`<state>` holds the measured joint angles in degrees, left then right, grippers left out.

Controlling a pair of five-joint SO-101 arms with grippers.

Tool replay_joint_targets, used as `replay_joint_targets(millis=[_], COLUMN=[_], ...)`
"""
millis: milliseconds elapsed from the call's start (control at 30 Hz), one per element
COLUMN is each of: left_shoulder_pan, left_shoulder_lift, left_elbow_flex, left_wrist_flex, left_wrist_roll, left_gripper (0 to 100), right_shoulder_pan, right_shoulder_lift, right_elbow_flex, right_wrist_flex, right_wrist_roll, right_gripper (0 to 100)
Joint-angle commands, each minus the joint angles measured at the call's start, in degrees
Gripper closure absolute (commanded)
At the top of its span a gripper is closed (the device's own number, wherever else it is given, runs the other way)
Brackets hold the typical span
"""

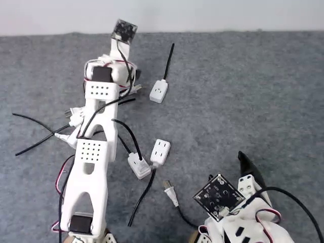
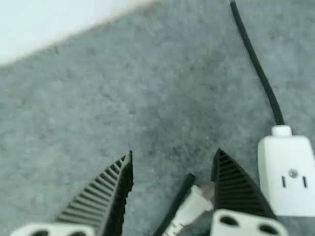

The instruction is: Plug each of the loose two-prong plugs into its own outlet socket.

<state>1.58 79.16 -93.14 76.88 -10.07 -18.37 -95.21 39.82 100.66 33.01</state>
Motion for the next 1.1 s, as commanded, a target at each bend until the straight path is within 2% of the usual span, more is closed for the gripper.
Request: replay_joint_targets(millis=[0, 267, 600, 867, 1067], left_shoulder_pan=[1.32, 1.76, 0.09, -0.97, -6.07], left_shoulder_lift=[0.79, 0.79, 0.62, 0.26, -1.93], left_elbow_flex=[-2.95, -2.68, -3.03, -3.03, -3.12], left_wrist_flex=[-0.79, 1.05, -2.37, 1.14, 3.87], left_wrist_roll=[0.70, 0.88, 2.73, 3.69, 3.96], left_gripper=[74, 74, 74, 74, 74], right_shoulder_pan=[-0.48, -0.48, -0.48, -0.75, -0.48], right_shoulder_lift=[0.04, 0.04, 0.04, 0.57, 0.66], right_elbow_flex=[0.26, 0.26, 0.26, 0.97, 2.81], right_wrist_flex=[1.01, 1.01, 1.10, 0.66, -3.56], right_wrist_roll=[-0.53, -0.53, -0.53, -0.18, 2.81], right_gripper=[72.0, 72.1, 72.1, 71.9, 71.9])
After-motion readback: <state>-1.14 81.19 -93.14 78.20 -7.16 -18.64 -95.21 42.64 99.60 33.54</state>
